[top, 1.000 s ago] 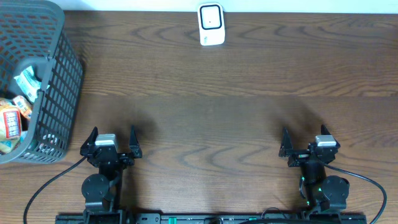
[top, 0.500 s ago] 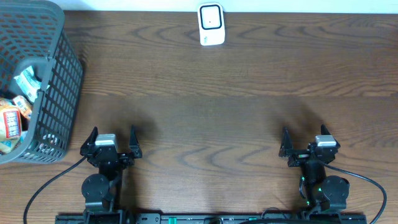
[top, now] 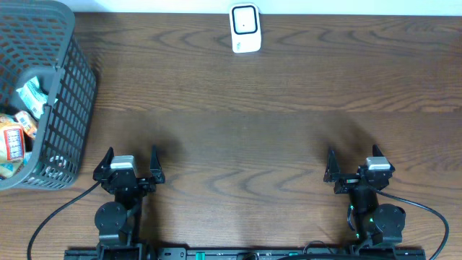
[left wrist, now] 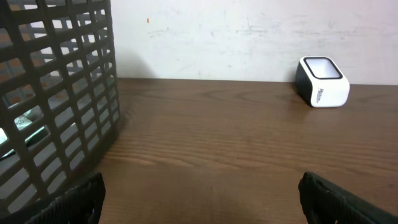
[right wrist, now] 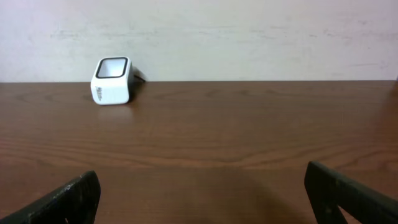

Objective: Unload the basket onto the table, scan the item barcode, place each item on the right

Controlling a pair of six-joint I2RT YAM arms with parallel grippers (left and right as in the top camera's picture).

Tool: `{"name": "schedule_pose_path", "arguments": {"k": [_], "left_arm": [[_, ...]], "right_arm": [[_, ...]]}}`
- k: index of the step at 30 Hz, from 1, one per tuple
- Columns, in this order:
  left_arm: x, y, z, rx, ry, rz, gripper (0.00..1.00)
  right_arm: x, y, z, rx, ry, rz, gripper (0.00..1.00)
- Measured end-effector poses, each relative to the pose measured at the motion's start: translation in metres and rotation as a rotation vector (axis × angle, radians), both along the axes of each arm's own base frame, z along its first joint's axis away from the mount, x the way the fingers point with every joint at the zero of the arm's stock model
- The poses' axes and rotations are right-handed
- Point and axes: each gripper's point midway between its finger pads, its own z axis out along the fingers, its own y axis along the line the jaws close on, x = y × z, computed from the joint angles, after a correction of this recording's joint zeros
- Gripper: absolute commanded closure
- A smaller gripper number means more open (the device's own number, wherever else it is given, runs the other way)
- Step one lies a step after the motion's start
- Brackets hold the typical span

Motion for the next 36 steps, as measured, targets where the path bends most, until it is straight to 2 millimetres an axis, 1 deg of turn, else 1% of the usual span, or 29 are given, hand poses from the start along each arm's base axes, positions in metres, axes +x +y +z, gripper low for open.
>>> {"name": "schedule_pose_path", "arguments": {"k": [13,15,17,22,26,29,31,34,36], "left_arm": [[0.0,0.0,0.0,0.0,0.0,0.0,0.02],[0.0,-0.003,0.001,-0.019,-0.003,-0.014,0.02],[0.0,-0.012,0.002,-0.07,-0.009,-0.061,0.02],[-0.005,-0.051,0.008,-0.307,0.001,-0.273,0.02],[-0.01,-0.067,0.015,-0.435,0.007,-0.361,0.02],[-0.012,-0.073,0.031,-0.512,-0.038,-0.404,0.02],[-0.014,-0.075,0.049,-0.547,-0.1,-0.436,0.02],[-0.02,-0.077,0.081,-0.557,-0.228,-0.488,0.02],[-0.028,-0.078,0.105,-0.548,-0.32,-0.527,0.02]], "right_arm": [[0.0,0.0,0.0,0.0,0.0,0.0,0.01],[0.0,0.0,0.0,0.0,0.0,0.0,0.01],[0.0,0.0,0.0,0.0,0.0,0.0,0.01],[0.0,0.0,0.0,0.0,0.0,0.0,0.01],[0.0,0.0,0.0,0.0,0.0,0.0,0.01],[0.0,0.0,0.0,0.0,0.0,0.0,0.01],[0.0,0.0,0.0,0.0,0.0,0.0,0.01],[0.0,0.0,0.0,0.0,0.0,0.0,0.01],[0.0,0.0,0.0,0.0,0.0,0.0,0.01]]}}
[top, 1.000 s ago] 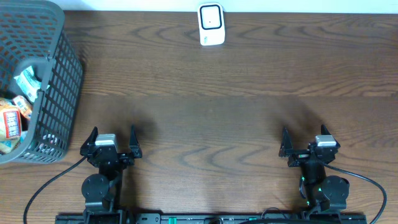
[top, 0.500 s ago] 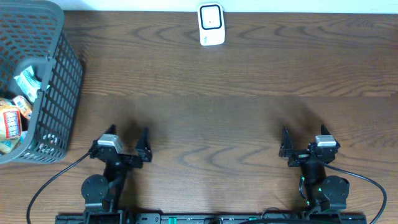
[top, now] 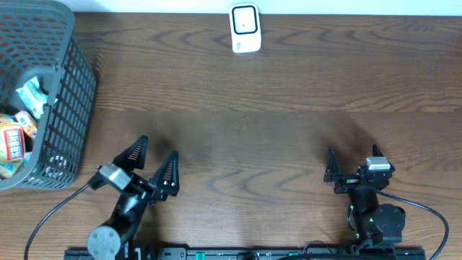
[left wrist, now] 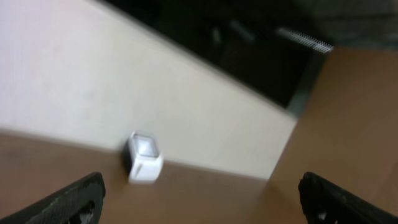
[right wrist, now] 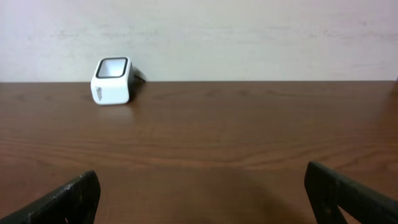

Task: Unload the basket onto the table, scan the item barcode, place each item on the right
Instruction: 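Raise the left gripper and swing it over the grey basket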

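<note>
The white barcode scanner (top: pixel 245 29) stands at the table's far edge; it also shows in the left wrist view (left wrist: pixel 144 165) and the right wrist view (right wrist: pixel 112 81). Packaged items (top: pixel 13 139) lie in the dark mesh basket (top: pixel 75 87) at the far left. My left gripper (top: pixel 157 149) is open, raised and turned toward the right, with nothing between its fingers; its wrist view (left wrist: pixel 199 205) is blurred and tilted. Near the front right, my right gripper (top: pixel 352 155) is open and empty, low over the table (right wrist: pixel 202 202).
Brown wooden table (top: pixel 289 108) with a pale wall behind its far edge. The basket takes up the left end. Both arm bases stand at the near edge, with cables running off them.
My left gripper has lifted off its rest pose and swung rightward, still open. Its camera now faces the wall and scanner, and the basket is out of its view. The right arm has not moved.
</note>
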Controlling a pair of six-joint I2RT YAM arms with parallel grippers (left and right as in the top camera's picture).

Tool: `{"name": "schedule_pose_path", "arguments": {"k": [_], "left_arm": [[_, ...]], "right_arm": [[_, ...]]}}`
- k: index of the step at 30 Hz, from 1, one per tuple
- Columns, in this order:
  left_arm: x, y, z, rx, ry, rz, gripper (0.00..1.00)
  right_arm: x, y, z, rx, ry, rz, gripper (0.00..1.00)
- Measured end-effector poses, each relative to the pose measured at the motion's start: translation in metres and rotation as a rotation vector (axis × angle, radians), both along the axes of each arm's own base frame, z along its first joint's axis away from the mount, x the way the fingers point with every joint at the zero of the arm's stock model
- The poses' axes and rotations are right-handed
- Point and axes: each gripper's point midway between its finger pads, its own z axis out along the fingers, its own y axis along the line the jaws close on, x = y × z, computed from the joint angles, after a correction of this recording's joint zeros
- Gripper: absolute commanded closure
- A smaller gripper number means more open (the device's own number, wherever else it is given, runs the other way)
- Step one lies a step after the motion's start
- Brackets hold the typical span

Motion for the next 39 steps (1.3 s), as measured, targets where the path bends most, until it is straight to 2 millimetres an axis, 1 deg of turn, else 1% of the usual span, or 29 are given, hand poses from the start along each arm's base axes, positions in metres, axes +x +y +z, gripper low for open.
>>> {"name": "schedule_pose_path", "arguments": {"k": [4,6,11,14,17,19,21,23,25,28,32,34,36,39], "left_arm": [[-0.009,-0.001,0.024,-0.012,-0.073,-0.008,0.02],[-0.015,0.0,0.042,-0.011,-0.109,-0.005,0.02],[-0.034,-0.001,0.106,0.025,-0.23,0.011,0.02],[-0.039,-0.001,0.145,0.06,-0.281,0.029,0.02],[-0.035,-0.001,0.18,0.088,-0.283,0.044,0.02],[-0.022,0.0,0.2,0.121,-0.212,0.057,0.02],[-0.01,0.001,0.215,0.153,-0.133,0.067,0.03],[0.01,0.006,0.217,0.196,0.041,0.097,0.02],[0.025,0.012,0.225,0.251,0.182,0.125,0.02],[0.038,0.016,0.241,0.36,0.305,0.14,0.03],[0.054,0.023,0.261,0.483,0.317,0.181,0.02],[0.064,0.034,0.269,0.497,0.327,0.247,0.02],[0.071,0.045,0.272,0.5,0.358,0.304,0.03],[0.078,0.059,0.271,0.508,0.442,0.354,0.02]], "right_arm": [[0.0,0.0,0.0,0.0,0.0,0.0,0.01],[0.0,0.0,0.0,0.0,0.0,0.0,0.01],[0.0,0.0,0.0,0.0,0.0,0.0,0.01],[0.0,0.0,0.0,0.0,0.0,0.0,0.01],[0.0,0.0,0.0,0.0,0.0,0.0,0.01],[0.0,0.0,0.0,0.0,0.0,0.0,0.01],[0.0,0.0,0.0,0.0,0.001,0.0,0.01],[0.0,0.0,0.0,0.0,0.0,0.0,0.01],[0.0,0.0,0.0,0.0,0.0,0.0,0.01],[0.0,0.0,0.0,0.0,0.0,0.0,0.01],[0.0,0.0,0.0,0.0,0.0,0.0,0.01],[0.0,0.0,0.0,0.0,0.0,0.0,0.01],[0.0,0.0,0.0,0.0,0.0,0.0,0.01],[0.0,0.0,0.0,0.0,0.0,0.0,0.01]]}}
